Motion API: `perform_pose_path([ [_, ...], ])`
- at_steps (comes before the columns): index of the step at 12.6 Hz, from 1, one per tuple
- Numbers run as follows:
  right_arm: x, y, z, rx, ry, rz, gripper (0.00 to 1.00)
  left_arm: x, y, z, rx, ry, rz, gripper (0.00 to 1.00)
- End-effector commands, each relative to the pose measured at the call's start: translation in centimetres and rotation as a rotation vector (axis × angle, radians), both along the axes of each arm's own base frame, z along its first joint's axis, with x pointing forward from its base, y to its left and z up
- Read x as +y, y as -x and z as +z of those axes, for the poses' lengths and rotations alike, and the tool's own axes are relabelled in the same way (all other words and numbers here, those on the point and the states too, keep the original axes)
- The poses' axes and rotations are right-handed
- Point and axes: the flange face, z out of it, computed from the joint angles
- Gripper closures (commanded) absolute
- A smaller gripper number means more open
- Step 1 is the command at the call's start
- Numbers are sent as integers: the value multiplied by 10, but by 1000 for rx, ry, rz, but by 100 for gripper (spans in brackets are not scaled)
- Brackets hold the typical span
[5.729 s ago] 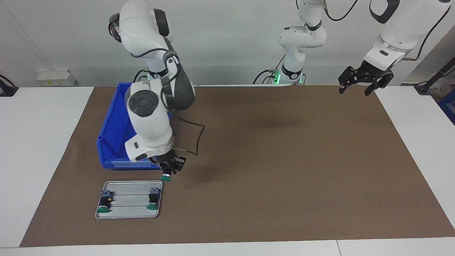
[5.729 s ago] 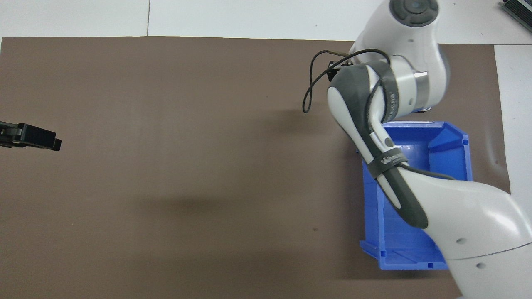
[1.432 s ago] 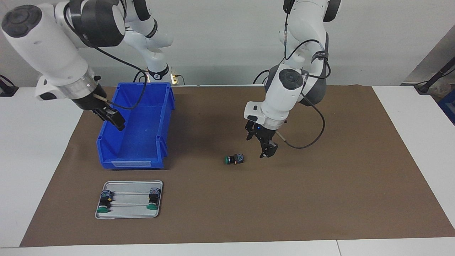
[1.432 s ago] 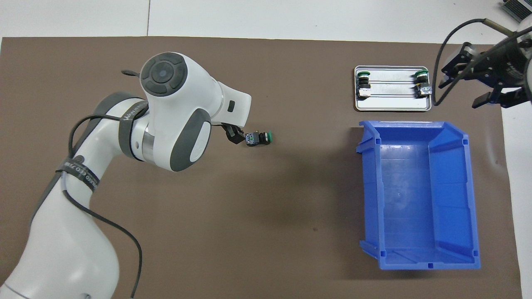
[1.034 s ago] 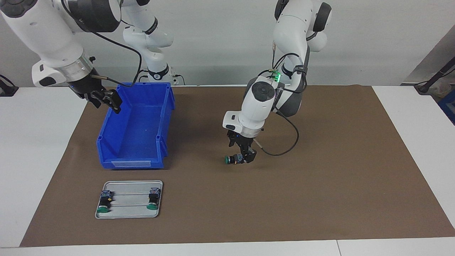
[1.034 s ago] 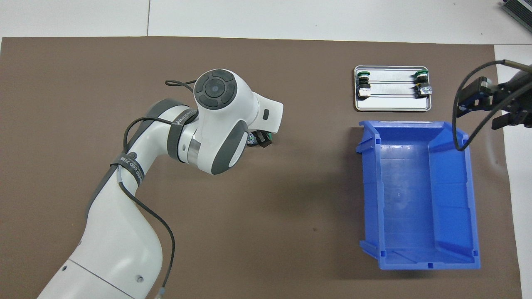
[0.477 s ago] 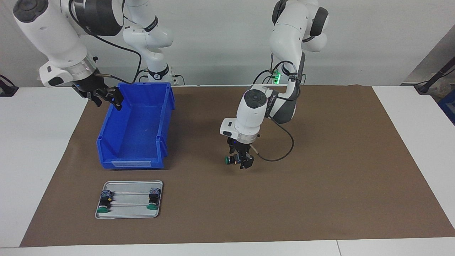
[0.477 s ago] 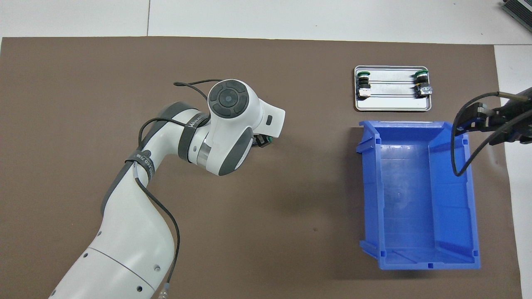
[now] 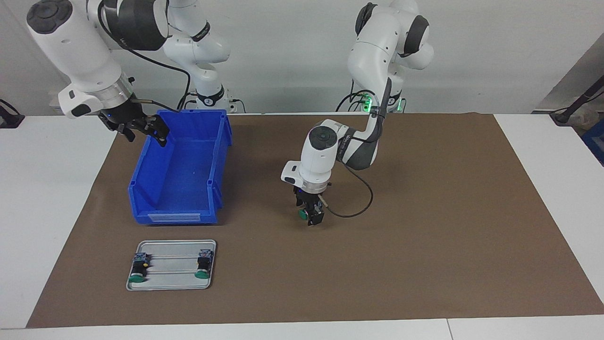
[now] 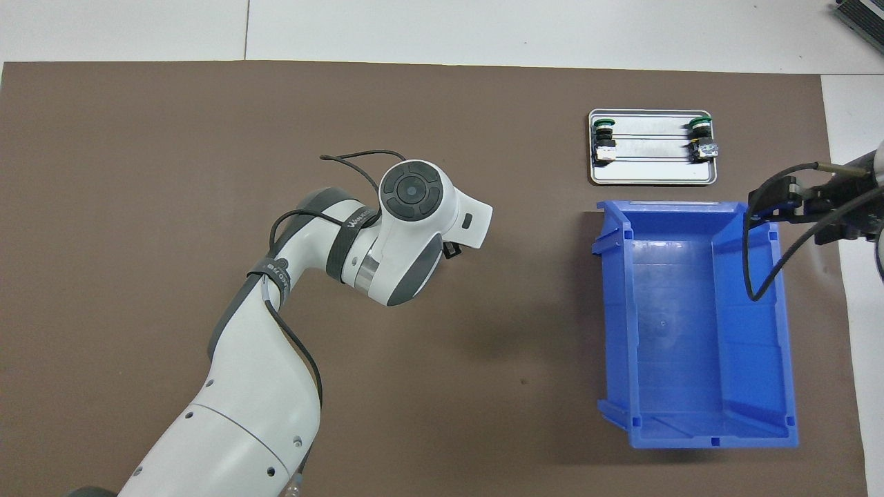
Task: Place and press button with both arms
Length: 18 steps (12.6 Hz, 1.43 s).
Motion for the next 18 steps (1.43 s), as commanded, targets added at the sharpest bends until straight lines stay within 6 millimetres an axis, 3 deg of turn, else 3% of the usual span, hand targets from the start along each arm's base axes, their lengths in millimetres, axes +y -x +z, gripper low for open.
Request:
perform_pose_path([
  [1, -2, 3, 2, -20, 6, 30, 4, 5, 6, -7, -8, -26, -12, 18],
  [2, -5, 5, 4, -22, 5, 34, 3, 4, 6, -6, -12, -22, -10, 19],
  [3, -6, 8, 5, -15, 4, 48, 3, 4, 7, -6, -11, -22, -8, 28],
  [4, -15, 10, 5, -12, 3, 47, 3, 4, 5, -5, -13, -18, -3, 52],
  [5, -28, 12, 7, -13, 3, 46, 3, 5, 4, -4, -12, -14, 8, 84],
  [6, -39, 14, 10, -11, 1, 60, 3, 6, 3, -3, -8, -14, 29, 100],
  [8, -63, 21, 21, -22, -8, 89, 3, 14, -5, 9, -25, -7, 49, 100],
  [9, -71, 22, 30, -36, -6, 86, 3, 16, -7, 24, -41, 7, 54, 100],
  [11, -71, 25, 34, -27, -8, 85, 3, 32, -11, 55, -37, 7, 75, 100],
  [14, -66, 28, 41, -42, -9, 83, 3, 90, -18, 99, 16, -25, 111, 100],
  [15, -65, 28, 41, -41, -9, 86, 3, 118, -15, 113, 23, -20, 107, 100],
  [18, -64, 27, 39, -48, -13, 83, 1, 198, -4, 121, 93, 118, 90, 100],
])
